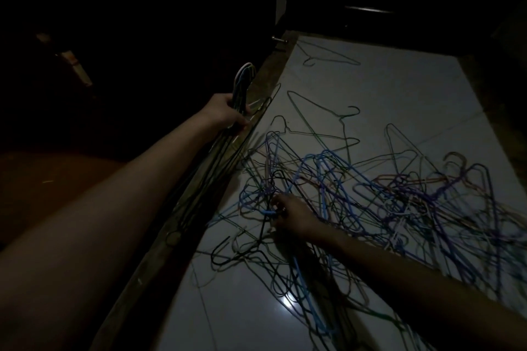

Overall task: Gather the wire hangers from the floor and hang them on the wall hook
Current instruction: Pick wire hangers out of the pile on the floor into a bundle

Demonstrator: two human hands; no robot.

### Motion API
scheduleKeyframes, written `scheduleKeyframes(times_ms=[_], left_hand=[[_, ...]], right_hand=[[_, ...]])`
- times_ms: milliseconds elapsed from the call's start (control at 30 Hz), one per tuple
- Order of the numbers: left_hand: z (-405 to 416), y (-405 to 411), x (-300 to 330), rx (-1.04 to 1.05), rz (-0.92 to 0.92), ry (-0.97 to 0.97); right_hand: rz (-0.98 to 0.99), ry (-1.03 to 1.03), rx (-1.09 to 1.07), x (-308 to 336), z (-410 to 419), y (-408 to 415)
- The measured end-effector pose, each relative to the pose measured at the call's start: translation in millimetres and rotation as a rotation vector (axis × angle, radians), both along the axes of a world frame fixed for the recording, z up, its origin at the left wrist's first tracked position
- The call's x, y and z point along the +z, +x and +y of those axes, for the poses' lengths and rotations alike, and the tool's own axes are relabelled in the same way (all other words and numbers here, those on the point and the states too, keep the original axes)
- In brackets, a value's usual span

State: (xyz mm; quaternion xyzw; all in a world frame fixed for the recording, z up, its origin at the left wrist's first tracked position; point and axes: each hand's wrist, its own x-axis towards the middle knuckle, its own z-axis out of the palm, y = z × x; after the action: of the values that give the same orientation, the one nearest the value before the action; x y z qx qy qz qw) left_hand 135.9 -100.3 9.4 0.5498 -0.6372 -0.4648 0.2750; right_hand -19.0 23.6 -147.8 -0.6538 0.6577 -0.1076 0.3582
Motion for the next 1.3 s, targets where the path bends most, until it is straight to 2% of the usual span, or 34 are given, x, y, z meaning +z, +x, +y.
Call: scheduleKeyframes(times_ms=[200, 433, 533, 700, 833, 1000, 1133, 1300], left_hand=[[3, 2, -3, -0.016, -0.014, 0.010], [8, 3, 0, -0.053, -0.031, -0.008], [9, 2, 2, -0.061, -0.040, -0.022], [7, -1, 5, -0.052, -0.037, -0.028], [9, -6, 10, -0.050, -0.031, -0.025], [11, -13, 15, -0.058, -0.027, -0.038], [14, -20, 22, -0.070, -0.031, -0.045], [18, -30, 31, -0.098, 0.007, -0.061]], right_hand=[[0.215, -0.026, 0.045, -5, -2, 2], [0.129, -0.033, 0.052, 0, 1, -8], [0.116, -0.054, 0.088, 19, 2, -16], [0.082, -0.155, -0.010, 55, -10, -34], [0.082, -0.180, 0.047, 81, -10, -47], [0.062, -0.238, -0.027, 109, -5, -73], [0.065, -0.364, -0.136, 129, 0, -88], [0.182, -0.486, -0.250, 150, 4, -116]])
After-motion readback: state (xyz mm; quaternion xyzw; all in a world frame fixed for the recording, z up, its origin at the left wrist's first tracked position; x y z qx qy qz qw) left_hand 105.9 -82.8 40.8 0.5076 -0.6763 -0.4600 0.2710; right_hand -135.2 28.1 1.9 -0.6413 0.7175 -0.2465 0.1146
